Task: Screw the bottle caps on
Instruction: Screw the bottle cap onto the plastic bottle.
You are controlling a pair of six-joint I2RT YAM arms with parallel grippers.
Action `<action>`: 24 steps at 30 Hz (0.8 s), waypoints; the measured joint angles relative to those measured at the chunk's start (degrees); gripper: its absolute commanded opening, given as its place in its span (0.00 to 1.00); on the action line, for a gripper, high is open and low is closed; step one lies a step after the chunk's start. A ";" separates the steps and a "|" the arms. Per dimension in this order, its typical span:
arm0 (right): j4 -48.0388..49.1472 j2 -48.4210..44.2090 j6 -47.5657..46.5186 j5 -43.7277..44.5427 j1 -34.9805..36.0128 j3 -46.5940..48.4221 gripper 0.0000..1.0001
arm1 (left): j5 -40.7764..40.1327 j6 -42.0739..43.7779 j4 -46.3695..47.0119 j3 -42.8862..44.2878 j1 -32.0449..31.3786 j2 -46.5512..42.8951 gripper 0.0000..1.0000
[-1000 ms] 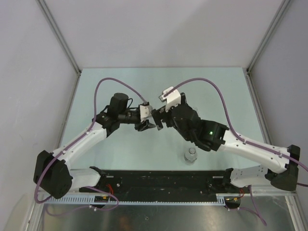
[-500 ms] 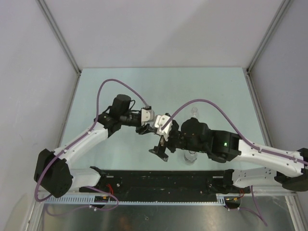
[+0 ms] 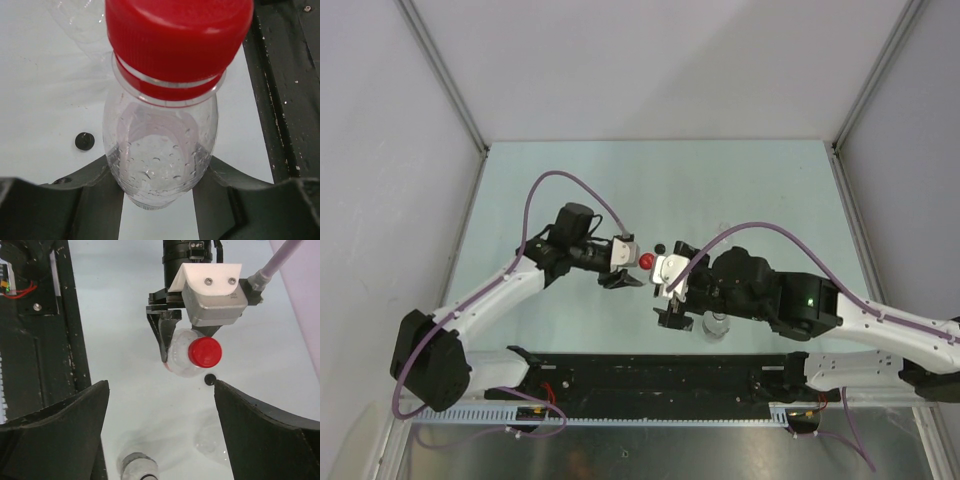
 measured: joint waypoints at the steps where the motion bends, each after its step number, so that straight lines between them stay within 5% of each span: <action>1: -0.11 0.24 -1.38 0.13 0.00 0.00 0.88 | 0.11 0.61 -0.37 -0.22 0.00 -0.07 0.52; 9: 1.14 3.28 -8.44 -2.93 -2.32 0.00 0.73 | 0.31 4.11 -3.13 -1.60 -0.04 -1.25 0.52; 24: 5.79 8.22 -9.29 -13.33 -10.12 -0.02 0.62 | -0.15 7.15 -4.44 -2.29 -0.74 -3.13 0.52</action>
